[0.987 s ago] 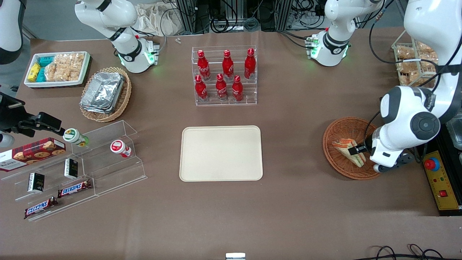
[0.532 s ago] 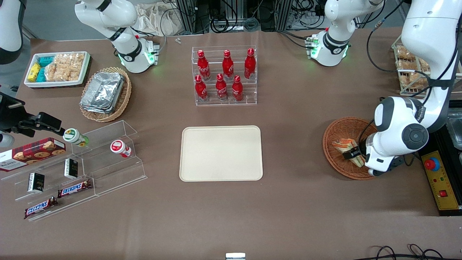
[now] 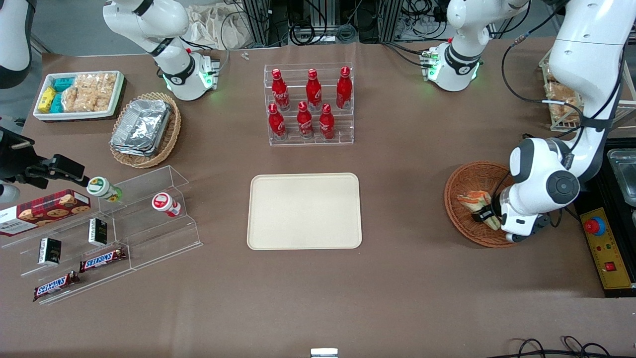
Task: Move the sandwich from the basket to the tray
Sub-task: 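Lift the sandwich out of the basket with the left gripper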
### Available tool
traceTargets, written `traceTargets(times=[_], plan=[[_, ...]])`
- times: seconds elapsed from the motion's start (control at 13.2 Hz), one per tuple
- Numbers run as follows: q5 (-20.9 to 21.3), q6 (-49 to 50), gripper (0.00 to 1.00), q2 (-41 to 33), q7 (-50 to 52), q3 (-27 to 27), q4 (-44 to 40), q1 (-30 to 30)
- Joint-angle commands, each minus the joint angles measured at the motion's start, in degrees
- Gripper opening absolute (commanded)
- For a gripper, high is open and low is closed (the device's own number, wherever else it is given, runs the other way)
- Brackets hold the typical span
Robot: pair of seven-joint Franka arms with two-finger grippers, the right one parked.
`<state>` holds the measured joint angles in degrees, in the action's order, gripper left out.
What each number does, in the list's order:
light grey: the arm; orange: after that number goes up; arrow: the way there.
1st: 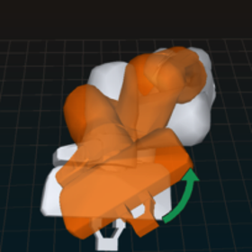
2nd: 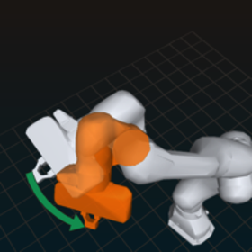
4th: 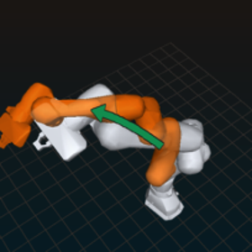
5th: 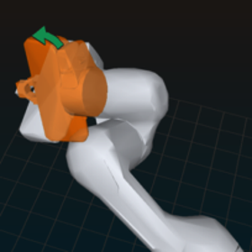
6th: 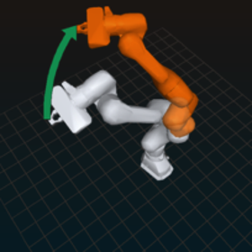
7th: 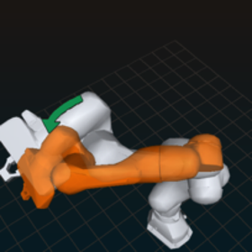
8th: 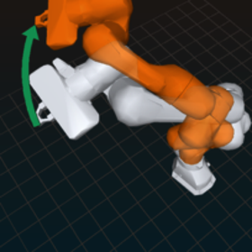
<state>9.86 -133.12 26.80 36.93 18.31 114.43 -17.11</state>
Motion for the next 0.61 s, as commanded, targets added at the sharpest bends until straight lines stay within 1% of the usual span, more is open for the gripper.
traceTargets(times=[0.0, 0.08, 0.15, 0.23, 0.38, 0.53], plan=[[0.6, 0.6, 0.31, -2.1, 2.8, 0.3, 1.0, 0.1], [0.6, 3.7, 0.18, -3.2, 2.7, 0.5, 0.4, 0.2], [0.6, 7.4, 0.03, -4.4, 2.7, 0.8, -0.5, 0.3], [0.4, 10.9, 0.0, -5.5, 2.7, 0.9, -1.5, 0.4], [-0.3, 18.4, 0.0, -7.4, 2.9, 3.2, -5.7, 0.3], [-0.5, 27.5, 0.0, -7.8, 2.7, 5.4, -12.9, 0.2]])
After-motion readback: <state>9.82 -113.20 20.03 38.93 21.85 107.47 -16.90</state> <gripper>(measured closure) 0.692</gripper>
